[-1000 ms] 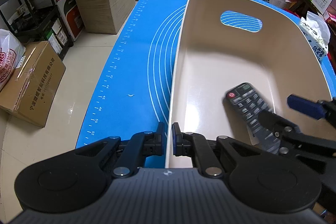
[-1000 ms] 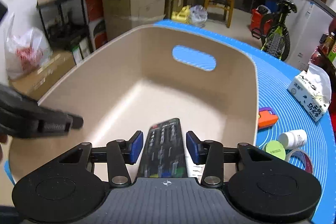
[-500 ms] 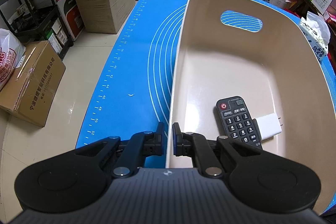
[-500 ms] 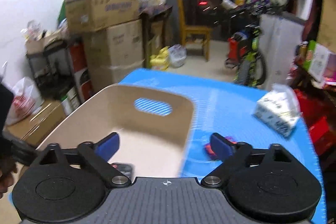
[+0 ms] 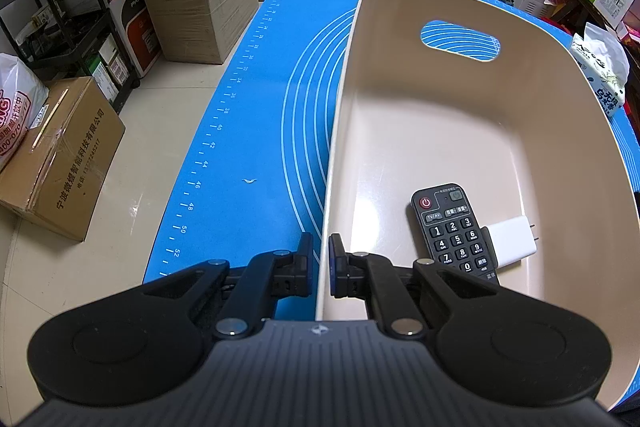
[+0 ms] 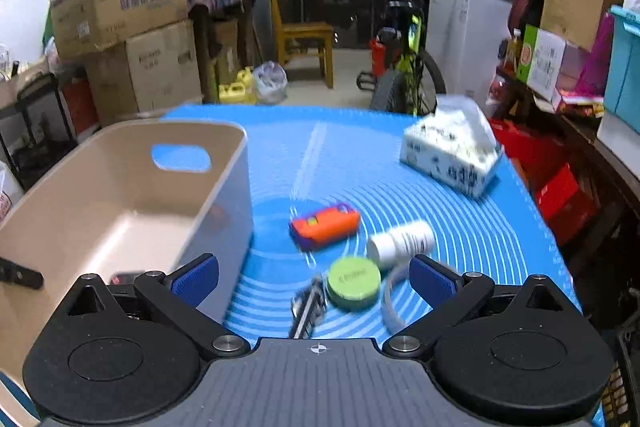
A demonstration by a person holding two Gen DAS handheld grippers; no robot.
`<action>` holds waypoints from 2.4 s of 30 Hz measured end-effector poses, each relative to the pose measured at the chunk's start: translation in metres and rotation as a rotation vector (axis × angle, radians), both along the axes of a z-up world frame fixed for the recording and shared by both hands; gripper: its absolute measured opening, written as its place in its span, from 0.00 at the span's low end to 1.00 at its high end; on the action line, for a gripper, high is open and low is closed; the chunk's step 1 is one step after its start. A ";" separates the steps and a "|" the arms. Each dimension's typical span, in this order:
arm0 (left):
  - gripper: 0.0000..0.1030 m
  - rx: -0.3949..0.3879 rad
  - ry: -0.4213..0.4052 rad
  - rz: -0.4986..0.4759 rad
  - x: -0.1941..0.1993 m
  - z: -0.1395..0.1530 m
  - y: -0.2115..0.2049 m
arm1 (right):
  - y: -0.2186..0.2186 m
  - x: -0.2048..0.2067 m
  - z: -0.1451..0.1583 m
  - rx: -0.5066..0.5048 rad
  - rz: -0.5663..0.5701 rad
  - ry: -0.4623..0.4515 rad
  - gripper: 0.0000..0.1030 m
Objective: Organize rigid objects
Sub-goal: 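Lower the right gripper onto the black marker and grasp it, then carry the marker into the basket with the right gripper and release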
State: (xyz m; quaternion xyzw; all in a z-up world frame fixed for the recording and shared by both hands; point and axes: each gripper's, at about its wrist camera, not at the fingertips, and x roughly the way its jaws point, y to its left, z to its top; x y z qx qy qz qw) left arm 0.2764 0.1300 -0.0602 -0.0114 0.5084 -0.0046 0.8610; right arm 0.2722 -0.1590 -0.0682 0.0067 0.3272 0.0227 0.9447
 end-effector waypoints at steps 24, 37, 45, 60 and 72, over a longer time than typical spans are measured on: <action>0.11 0.000 0.001 0.001 0.000 0.000 0.000 | 0.017 0.013 -0.061 -0.077 0.022 0.162 0.61; 0.11 0.000 0.001 0.001 0.000 0.000 0.000 | 0.029 0.011 -0.070 -0.054 0.071 0.184 0.30; 0.11 0.001 0.001 0.001 0.000 0.000 0.000 | 0.022 0.006 -0.061 -0.032 0.056 0.172 0.24; 0.11 -0.003 0.002 0.003 0.000 -0.001 -0.001 | 0.017 -0.002 0.021 0.018 0.044 -0.037 0.24; 0.11 0.001 0.003 0.004 0.000 -0.003 -0.002 | 0.060 0.012 0.067 0.059 0.169 -0.114 0.24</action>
